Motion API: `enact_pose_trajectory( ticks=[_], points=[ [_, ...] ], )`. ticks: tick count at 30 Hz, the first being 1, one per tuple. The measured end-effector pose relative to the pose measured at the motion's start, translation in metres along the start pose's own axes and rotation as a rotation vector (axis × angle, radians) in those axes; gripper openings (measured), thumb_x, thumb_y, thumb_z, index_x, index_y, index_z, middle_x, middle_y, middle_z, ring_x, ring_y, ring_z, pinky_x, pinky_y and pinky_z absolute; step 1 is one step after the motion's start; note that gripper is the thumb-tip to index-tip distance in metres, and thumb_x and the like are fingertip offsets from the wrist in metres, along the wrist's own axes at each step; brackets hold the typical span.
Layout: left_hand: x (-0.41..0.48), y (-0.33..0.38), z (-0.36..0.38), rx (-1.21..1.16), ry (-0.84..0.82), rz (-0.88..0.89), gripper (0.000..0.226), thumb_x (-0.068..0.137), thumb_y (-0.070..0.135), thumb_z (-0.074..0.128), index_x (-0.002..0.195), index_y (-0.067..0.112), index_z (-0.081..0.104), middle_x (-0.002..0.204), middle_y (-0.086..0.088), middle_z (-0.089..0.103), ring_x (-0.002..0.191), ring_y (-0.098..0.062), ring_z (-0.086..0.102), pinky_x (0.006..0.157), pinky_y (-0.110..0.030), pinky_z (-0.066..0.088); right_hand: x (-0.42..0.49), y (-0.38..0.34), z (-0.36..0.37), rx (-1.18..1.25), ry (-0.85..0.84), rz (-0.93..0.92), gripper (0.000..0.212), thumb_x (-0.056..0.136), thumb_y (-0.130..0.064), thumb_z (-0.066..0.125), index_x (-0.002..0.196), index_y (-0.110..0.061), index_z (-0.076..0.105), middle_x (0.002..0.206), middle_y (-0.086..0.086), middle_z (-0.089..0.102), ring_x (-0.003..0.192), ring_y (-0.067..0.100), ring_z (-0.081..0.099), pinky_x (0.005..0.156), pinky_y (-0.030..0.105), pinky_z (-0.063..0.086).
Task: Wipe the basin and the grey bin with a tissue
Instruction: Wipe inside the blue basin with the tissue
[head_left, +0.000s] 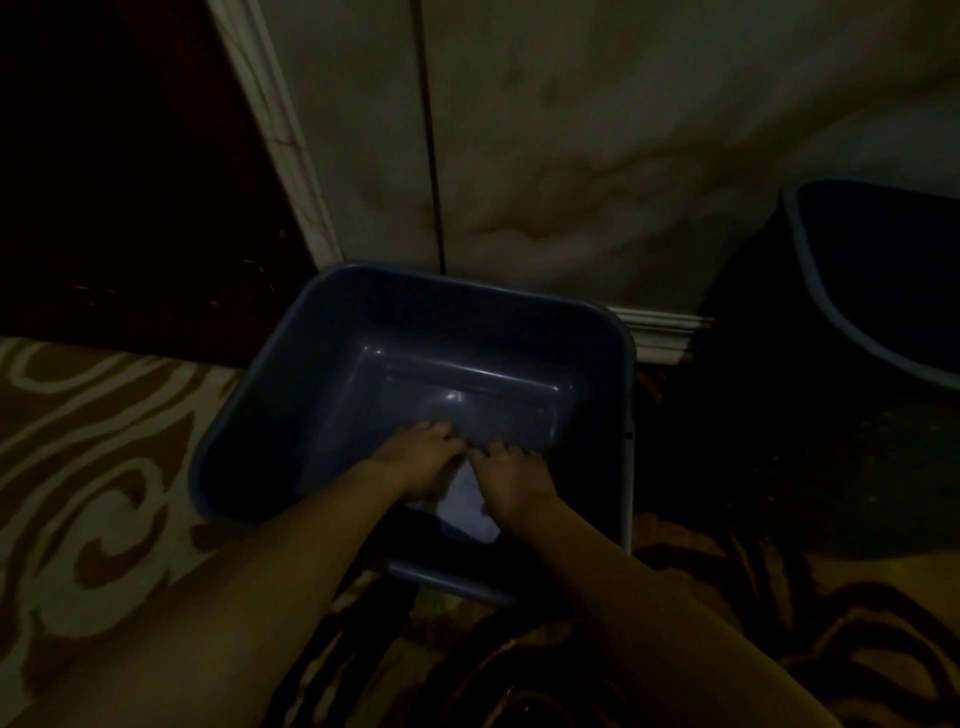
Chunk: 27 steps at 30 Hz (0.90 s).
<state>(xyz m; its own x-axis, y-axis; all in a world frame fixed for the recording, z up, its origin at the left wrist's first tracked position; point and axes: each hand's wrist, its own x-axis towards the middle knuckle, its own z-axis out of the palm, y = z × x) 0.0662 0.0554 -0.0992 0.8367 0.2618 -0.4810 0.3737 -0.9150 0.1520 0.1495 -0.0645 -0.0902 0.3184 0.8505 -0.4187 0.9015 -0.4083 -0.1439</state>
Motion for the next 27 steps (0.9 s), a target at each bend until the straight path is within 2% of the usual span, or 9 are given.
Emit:
enact_pose_trajectory(
  ticks=[2,5,10,14,18,22,25,27],
  points=[
    [-0.003,0.000,0.002,0.010,-0.009,0.006,0.043,0.083,0.030,0.055,0.125,0.020,0.049,0.141,-0.006,0.038,0.126,-0.026,0.038,0.101,-0.037,0.037,-0.001,-0.002,0.000,0.063,0.020,0.000,0.036,0.096,-0.019,0.041,0.130,-0.007,0.045,0.134,0.018,0.049,0.122,0.034,0.047,0.101,0.041,0.035],
    [-0.007,0.000,0.003,-0.004,-0.026,0.001,0.036,0.084,0.026,0.054,0.120,0.020,0.054,0.139,-0.005,0.042,0.125,-0.024,0.040,0.100,-0.036,0.038,-0.004,-0.005,0.002,0.113,0.031,-0.037,0.036,0.100,-0.018,0.032,0.128,-0.004,0.049,0.135,0.019,0.050,0.123,0.032,0.047,0.102,0.039,0.033],
    [-0.014,0.004,-0.004,-0.145,0.003,-0.034,0.038,0.082,0.019,0.055,0.120,0.020,0.057,0.134,-0.003,0.047,0.120,-0.021,0.046,0.099,-0.033,0.040,-0.006,0.003,-0.009,0.128,0.014,0.008,0.031,0.093,-0.016,0.046,0.120,-0.004,0.055,0.132,0.018,0.051,0.123,0.032,0.046,0.098,0.039,0.041],
    [-0.023,0.005,-0.024,-0.398,0.130,-0.128,0.018,0.079,0.020,0.061,0.096,0.013,0.063,0.104,-0.007,0.065,0.094,-0.021,0.060,0.080,-0.031,0.050,-0.013,0.013,-0.042,0.347,0.071,0.106,0.031,0.085,-0.016,0.057,0.114,-0.005,0.058,0.125,0.019,0.056,0.115,0.033,0.054,0.092,0.038,0.048],
    [-0.035,0.016,-0.054,-0.639,0.262,-0.141,0.005,0.079,0.015,0.065,0.079,0.017,0.060,0.072,0.006,0.059,0.079,-0.016,0.059,0.068,-0.023,0.046,-0.027,0.024,-0.070,0.494,0.173,0.146,0.021,0.083,-0.009,0.054,0.101,-0.005,0.062,0.111,0.019,0.064,0.101,0.033,0.061,0.085,0.037,0.052],
    [-0.048,0.045,-0.092,-0.952,0.384,-0.232,0.018,0.078,0.008,0.067,0.065,0.018,0.059,0.069,0.003,0.058,0.072,-0.013,0.056,0.053,-0.014,0.045,-0.039,0.033,-0.097,0.646,0.314,0.166,0.016,0.083,-0.006,0.052,0.096,-0.001,0.061,0.105,0.021,0.066,0.097,0.035,0.062,0.085,0.041,0.053],
    [-0.062,0.072,-0.120,-1.195,0.379,-0.279,0.009,0.083,0.005,0.060,0.077,0.011,0.063,0.079,-0.005,0.061,0.073,-0.015,0.059,0.051,-0.021,0.050,-0.056,0.038,-0.118,0.863,0.369,0.178,0.005,0.086,-0.010,0.056,0.087,-0.006,0.059,0.098,0.020,0.066,0.092,0.035,0.065,0.081,0.046,0.056],
    [-0.072,0.089,-0.136,-1.312,0.377,-0.312,0.006,0.084,0.006,0.059,0.088,0.006,0.063,0.086,-0.010,0.063,0.078,-0.021,0.062,0.052,-0.026,0.054,-0.069,0.038,-0.129,0.953,0.393,0.176,0.016,0.089,-0.015,0.056,0.088,0.000,0.062,0.092,0.023,0.066,0.087,0.036,0.067,0.076,0.048,0.058]
  ],
)
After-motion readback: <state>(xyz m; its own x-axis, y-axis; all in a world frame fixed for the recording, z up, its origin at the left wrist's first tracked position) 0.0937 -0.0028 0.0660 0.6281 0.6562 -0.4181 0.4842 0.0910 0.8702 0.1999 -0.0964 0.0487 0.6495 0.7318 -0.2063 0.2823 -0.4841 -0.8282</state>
